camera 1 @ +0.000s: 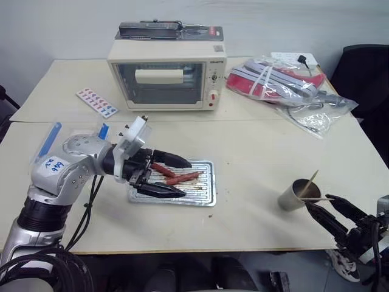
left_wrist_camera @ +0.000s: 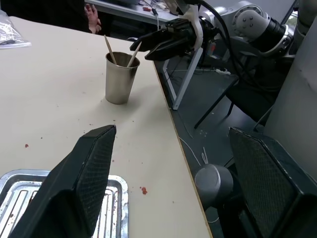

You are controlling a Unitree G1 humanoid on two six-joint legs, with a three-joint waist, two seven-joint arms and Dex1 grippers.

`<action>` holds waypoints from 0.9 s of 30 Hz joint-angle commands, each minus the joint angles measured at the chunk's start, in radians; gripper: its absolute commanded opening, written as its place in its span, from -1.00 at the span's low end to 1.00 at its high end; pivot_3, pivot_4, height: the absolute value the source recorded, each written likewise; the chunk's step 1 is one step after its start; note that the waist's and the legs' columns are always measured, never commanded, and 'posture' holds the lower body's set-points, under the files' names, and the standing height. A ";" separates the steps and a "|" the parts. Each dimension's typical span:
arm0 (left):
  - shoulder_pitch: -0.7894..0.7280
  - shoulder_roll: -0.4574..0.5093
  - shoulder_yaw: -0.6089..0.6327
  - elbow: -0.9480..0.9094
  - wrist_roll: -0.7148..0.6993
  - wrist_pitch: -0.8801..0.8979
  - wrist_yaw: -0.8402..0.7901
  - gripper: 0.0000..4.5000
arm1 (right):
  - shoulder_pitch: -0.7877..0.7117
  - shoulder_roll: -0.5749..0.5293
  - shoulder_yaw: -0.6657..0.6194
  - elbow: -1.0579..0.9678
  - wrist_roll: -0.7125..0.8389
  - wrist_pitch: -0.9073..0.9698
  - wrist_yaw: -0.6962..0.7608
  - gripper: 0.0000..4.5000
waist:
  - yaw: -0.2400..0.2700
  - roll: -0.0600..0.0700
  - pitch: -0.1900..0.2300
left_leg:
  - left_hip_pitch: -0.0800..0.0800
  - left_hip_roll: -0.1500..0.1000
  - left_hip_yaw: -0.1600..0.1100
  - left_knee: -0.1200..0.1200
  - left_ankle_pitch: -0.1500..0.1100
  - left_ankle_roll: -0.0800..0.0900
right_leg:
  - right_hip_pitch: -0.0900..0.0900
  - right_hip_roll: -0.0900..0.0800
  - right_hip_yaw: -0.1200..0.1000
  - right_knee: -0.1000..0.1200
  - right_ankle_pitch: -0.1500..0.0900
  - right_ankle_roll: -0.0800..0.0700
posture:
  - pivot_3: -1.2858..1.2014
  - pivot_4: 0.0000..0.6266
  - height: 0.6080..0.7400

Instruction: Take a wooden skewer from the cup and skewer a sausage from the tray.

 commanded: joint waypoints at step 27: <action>-0.032 -0.048 0.013 0.029 0.055 -0.060 -0.036 0.69 | 0.016 -0.338 -0.361 0.050 0.393 0.100 -0.064 -0.98 | 0.002 0.000 0.000 | -0.001 0.000 -0.001 0.001 0.001 0.000 | 0.001 0.000 -0.001 0.001 0.000 0.000 | 0.03 -0.52 1.00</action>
